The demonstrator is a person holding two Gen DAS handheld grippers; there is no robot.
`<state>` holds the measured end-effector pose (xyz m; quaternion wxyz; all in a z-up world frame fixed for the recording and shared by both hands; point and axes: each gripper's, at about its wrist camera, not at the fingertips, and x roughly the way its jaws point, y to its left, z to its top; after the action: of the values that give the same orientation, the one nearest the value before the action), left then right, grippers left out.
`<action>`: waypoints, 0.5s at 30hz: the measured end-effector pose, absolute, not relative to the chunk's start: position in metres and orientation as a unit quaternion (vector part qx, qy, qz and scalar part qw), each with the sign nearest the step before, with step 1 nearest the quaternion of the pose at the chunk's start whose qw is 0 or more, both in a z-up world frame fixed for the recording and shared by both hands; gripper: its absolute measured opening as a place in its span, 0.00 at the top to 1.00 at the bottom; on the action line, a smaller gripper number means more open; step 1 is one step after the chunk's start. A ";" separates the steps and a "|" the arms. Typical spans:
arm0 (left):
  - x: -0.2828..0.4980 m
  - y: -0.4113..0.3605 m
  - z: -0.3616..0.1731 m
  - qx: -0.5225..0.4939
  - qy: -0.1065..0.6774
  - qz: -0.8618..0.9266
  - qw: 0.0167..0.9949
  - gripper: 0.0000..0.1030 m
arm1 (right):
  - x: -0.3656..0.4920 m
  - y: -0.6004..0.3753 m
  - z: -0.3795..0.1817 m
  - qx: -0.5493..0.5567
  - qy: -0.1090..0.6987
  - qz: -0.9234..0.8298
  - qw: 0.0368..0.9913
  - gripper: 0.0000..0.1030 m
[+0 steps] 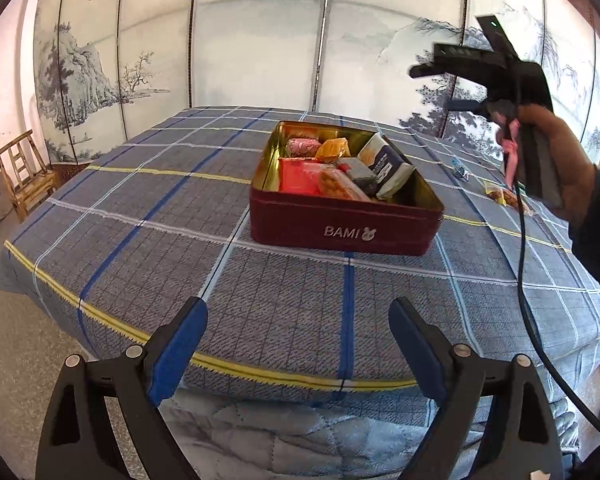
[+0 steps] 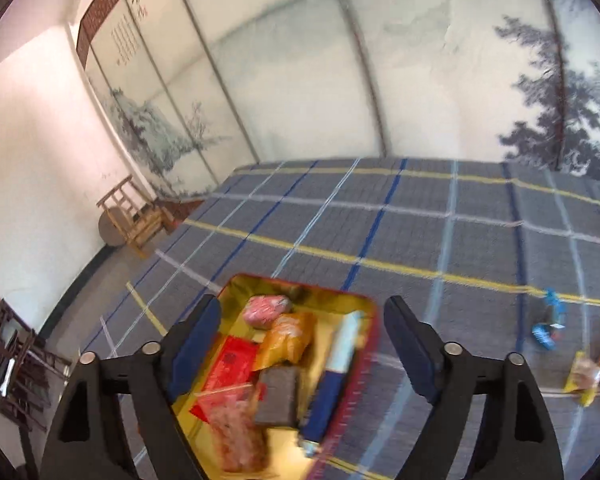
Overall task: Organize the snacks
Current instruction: 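Move the left tool to the blue wrapped candy and grasp it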
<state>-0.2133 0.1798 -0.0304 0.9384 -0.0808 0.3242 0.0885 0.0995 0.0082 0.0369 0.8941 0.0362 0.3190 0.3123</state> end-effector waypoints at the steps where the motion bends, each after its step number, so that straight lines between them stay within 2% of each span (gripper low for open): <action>1: -0.208 0.175 -0.027 -0.078 0.324 0.081 0.939 0.13 | 0.101 -0.021 0.036 0.035 0.306 0.283 0.908 0.11; 4: -0.188 0.156 -0.013 -0.069 0.315 0.055 0.945 0.13 | 0.115 -0.116 0.017 0.033 0.296 0.154 0.942 0.11; 9: -0.137 0.114 0.010 -0.064 0.312 -0.014 0.948 0.13 | 0.126 -0.275 -0.025 0.113 0.316 -0.016 0.942 0.11; 15: -0.045 0.055 0.038 -0.082 0.321 -0.093 0.939 0.13 | 0.113 -0.374 -0.056 0.230 0.322 -0.037 0.918 0.11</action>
<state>-0.0452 0.0552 0.0385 0.9390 -0.0823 0.3208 -0.0931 0.1132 -0.3740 -0.0561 0.9178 0.2299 0.3216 -0.0374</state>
